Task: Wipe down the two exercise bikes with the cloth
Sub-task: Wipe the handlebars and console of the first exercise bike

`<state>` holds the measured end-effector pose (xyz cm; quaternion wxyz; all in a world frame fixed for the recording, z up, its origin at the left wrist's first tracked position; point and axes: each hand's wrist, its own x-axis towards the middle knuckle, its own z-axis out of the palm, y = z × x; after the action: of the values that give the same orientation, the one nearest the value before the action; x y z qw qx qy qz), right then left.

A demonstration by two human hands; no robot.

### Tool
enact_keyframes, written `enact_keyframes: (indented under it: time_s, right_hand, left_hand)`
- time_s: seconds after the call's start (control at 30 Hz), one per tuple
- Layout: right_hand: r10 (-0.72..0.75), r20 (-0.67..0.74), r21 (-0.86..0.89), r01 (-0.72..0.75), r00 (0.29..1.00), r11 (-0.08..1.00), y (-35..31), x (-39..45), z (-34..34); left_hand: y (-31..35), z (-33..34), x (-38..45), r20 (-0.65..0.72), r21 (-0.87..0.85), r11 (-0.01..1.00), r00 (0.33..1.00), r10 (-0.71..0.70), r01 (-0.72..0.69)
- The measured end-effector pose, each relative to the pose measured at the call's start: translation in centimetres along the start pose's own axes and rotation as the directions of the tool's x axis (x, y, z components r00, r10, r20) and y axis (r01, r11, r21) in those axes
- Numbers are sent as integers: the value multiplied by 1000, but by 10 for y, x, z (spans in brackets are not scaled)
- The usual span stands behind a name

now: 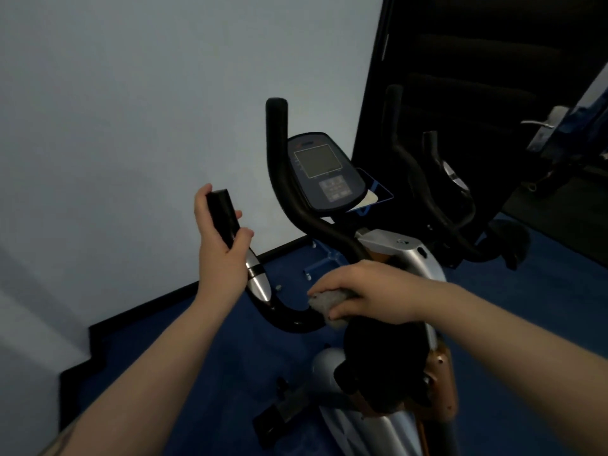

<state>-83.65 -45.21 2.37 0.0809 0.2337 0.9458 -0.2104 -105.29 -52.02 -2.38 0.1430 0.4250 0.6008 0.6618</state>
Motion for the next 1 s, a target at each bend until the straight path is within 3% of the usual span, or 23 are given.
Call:
enact_keyframes:
  time_s: [0.13,0.2,0.27,0.43,0.6,0.77,0.93,1.0]
  right_hand:
    - [-23,-92,166,38,995,985,-29,20,20]
    - [43,-135,176,-19,990,984,-45,32,31]
    - [75,-142,150,-53,987,987,-45,29,33]
    - [-14,-68,-61,10,998,998,-31,14,30]
    - [36,-39,259,-25,999,966,-45,42,35]
    - [-87,70,-14,88,994,996,-16,15,17]
    - [-112,62,73,107,992,992,-30,37,29]
    - [-169,86,-9,171,982,985,-18,37,22]
  left_hand:
    - [3,3,-2,-24,29,1000,1000,4,-3]
    - [2,3,-1,-34,39,999,999,-3,4]
    - [2,1,-1,-26,46,999,1000,-11,12]
    - [4,0,-2,-20,46,999,1000,-11,12]
    - [2,3,-2,-38,51,999,999,1,0]
    - [4,1,-3,-16,47,999,1000,-15,15]
    - [5,5,-3,-34,38,999,999,-7,8]
    - [4,4,-2,-26,50,999,1000,-5,6]
